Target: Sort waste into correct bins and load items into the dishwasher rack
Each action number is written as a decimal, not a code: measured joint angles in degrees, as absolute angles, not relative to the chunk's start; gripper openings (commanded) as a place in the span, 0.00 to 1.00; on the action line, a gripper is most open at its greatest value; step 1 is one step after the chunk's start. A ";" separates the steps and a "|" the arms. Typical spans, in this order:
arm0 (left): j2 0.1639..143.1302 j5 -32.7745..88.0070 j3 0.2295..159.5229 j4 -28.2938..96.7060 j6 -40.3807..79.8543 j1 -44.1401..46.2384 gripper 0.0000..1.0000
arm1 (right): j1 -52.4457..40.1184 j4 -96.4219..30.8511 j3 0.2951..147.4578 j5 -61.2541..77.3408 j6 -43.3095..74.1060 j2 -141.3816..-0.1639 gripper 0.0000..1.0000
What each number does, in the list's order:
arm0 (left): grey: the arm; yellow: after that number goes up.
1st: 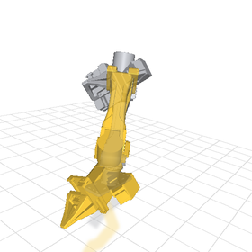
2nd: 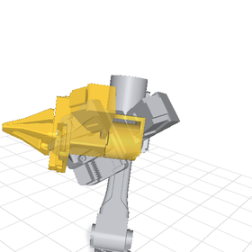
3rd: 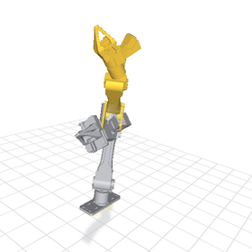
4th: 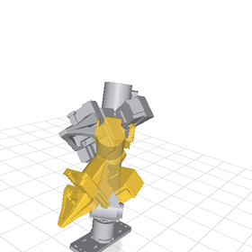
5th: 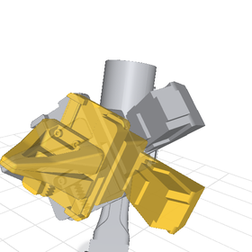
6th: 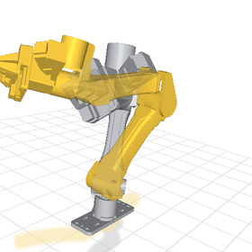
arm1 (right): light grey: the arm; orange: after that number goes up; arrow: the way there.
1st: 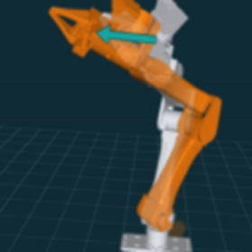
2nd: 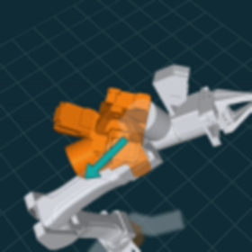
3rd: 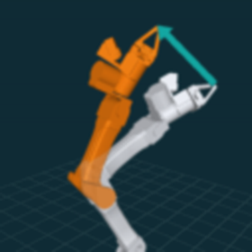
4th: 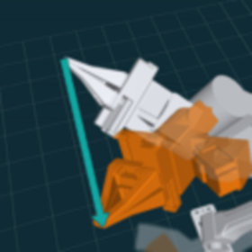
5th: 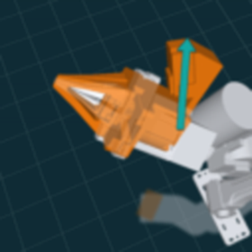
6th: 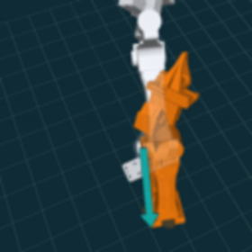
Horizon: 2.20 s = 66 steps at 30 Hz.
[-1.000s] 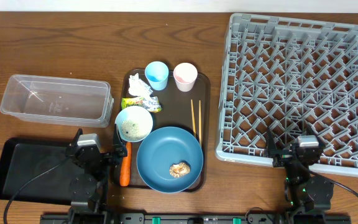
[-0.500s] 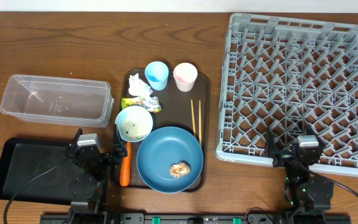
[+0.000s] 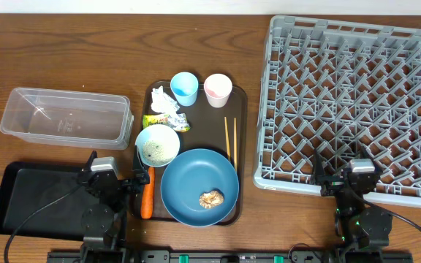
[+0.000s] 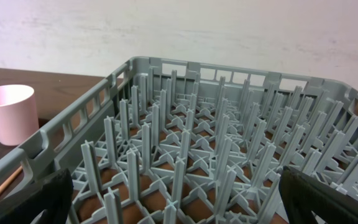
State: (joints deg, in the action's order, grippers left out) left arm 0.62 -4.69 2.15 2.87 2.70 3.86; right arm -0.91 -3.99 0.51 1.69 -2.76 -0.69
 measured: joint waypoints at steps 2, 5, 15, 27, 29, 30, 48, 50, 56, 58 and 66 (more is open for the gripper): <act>0.62 -4.69 2.15 2.90 2.70 3.86 0.98 | -0.91 -3.99 0.51 1.69 -2.76 -0.69 0.99; 0.62 -4.69 2.15 2.87 2.70 3.86 0.98 | -0.91 -3.99 0.51 1.69 -2.76 -0.69 0.99; 0.62 -4.69 2.15 2.87 2.70 3.86 0.98 | -0.91 -3.99 0.51 1.69 -2.76 -0.69 0.99; 0.62 -4.69 2.15 2.87 2.70 3.86 0.98 | -0.91 -4.01 0.51 1.69 -2.76 -0.69 0.99; 0.62 -4.69 2.15 2.87 2.70 3.86 0.98 | -0.91 -4.01 0.51 1.69 -2.76 -0.69 0.99; 0.62 -4.69 2.15 2.87 2.70 3.86 0.98 | -0.91 -3.99 0.51 1.69 -2.76 -0.69 0.99; 0.62 -4.69 2.15 2.87 2.70 3.86 0.98 | -0.91 -3.99 0.51 1.69 -2.76 -0.69 0.99; 0.62 -4.69 2.15 2.87 2.70 3.86 0.98 | -0.91 -4.01 0.51 1.69 -2.76 -0.69 0.99; 0.62 -4.69 2.15 2.87 2.70 3.86 0.98 | -0.91 -3.99 0.51 1.69 -2.76 -0.69 0.99; 0.62 -4.69 2.15 2.87 2.70 3.86 0.98 | -0.91 -3.99 0.51 1.69 -2.76 -0.69 0.99; 0.62 -4.47 2.15 2.90 2.70 3.86 0.98 | -0.91 -3.60 0.47 3.40 -1.43 -0.71 0.99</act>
State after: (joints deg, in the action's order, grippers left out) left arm 0.62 -4.47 2.15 2.90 2.70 3.86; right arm -0.91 -3.60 0.47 3.40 -1.43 -0.71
